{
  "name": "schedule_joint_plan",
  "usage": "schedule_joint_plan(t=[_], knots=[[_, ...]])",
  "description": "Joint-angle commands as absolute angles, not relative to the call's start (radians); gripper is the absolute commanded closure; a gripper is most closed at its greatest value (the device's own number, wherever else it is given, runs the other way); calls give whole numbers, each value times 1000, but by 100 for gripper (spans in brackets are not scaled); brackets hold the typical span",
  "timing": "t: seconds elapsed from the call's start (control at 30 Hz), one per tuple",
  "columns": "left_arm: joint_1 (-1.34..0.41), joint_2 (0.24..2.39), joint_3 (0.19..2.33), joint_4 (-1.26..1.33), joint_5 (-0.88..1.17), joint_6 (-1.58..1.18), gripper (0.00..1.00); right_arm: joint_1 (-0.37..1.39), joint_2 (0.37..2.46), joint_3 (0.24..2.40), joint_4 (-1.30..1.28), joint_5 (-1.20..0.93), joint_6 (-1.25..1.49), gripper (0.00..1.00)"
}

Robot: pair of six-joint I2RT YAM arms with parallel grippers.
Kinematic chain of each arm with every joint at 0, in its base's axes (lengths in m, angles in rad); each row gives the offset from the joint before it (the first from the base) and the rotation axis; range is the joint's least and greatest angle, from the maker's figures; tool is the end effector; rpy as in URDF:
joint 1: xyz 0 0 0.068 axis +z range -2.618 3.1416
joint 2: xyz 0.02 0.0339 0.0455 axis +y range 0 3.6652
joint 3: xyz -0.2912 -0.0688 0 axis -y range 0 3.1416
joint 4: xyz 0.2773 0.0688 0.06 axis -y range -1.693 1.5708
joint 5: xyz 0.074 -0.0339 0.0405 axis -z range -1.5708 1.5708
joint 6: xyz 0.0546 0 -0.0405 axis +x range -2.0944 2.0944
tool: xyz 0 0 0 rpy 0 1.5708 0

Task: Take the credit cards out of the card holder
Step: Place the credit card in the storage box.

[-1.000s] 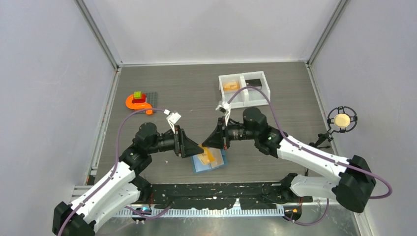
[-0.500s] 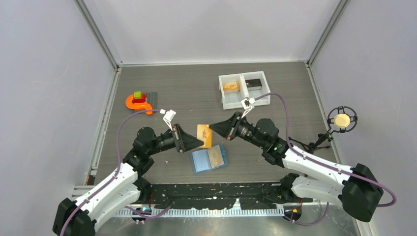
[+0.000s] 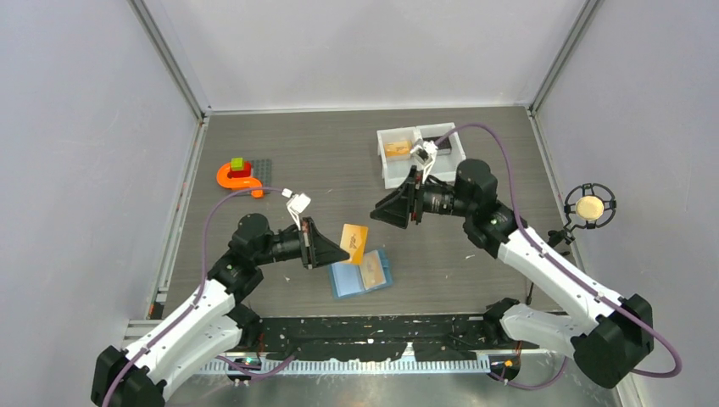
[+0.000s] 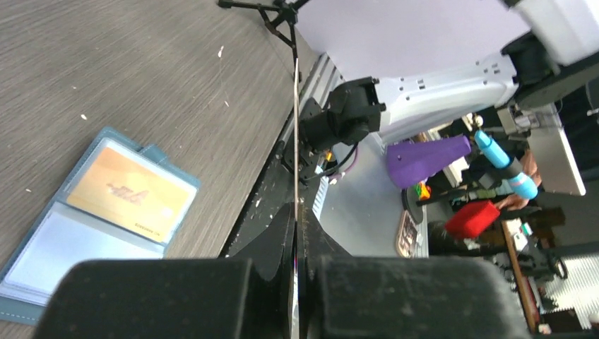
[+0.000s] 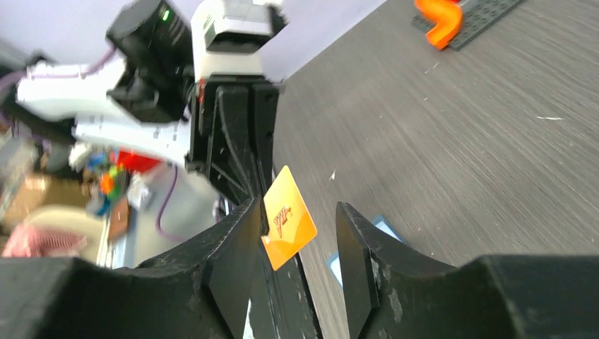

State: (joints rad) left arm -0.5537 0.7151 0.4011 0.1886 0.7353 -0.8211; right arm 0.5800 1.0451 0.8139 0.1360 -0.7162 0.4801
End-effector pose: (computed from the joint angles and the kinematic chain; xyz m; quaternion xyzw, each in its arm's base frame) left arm 0.1475 -0.1342 0.2615 0.1423 0.7253 -0.6000 0.3060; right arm 0.2080 0.1792 0.3493 -0.2701 0.6804 0.5423 0.4124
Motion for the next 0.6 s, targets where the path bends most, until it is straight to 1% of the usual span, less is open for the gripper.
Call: schedule_joint_plan(t=[0.0,0.13,0.27,0.43,0.5,0.57], knots=[[-550,725,491,51,861,-698,100,578,1119,962,-146,-958,236,49],[-550,749,510,40,892,-694,100,583,1170,970,-89,-1010,270,55],[-551,777,508,61,913,-715,100,643,1234,1016,-152,-1030,202,56],[-551,793,507,76,927,-719,100,694,1293,1041,-200,-999,156,56],[-551,794,504,79,928,-720,100,701,1303,1042,-198,-991,156,59],[-551,794,501,78,930,-718,100,702,1304,1039,-193,-989,156,71]])
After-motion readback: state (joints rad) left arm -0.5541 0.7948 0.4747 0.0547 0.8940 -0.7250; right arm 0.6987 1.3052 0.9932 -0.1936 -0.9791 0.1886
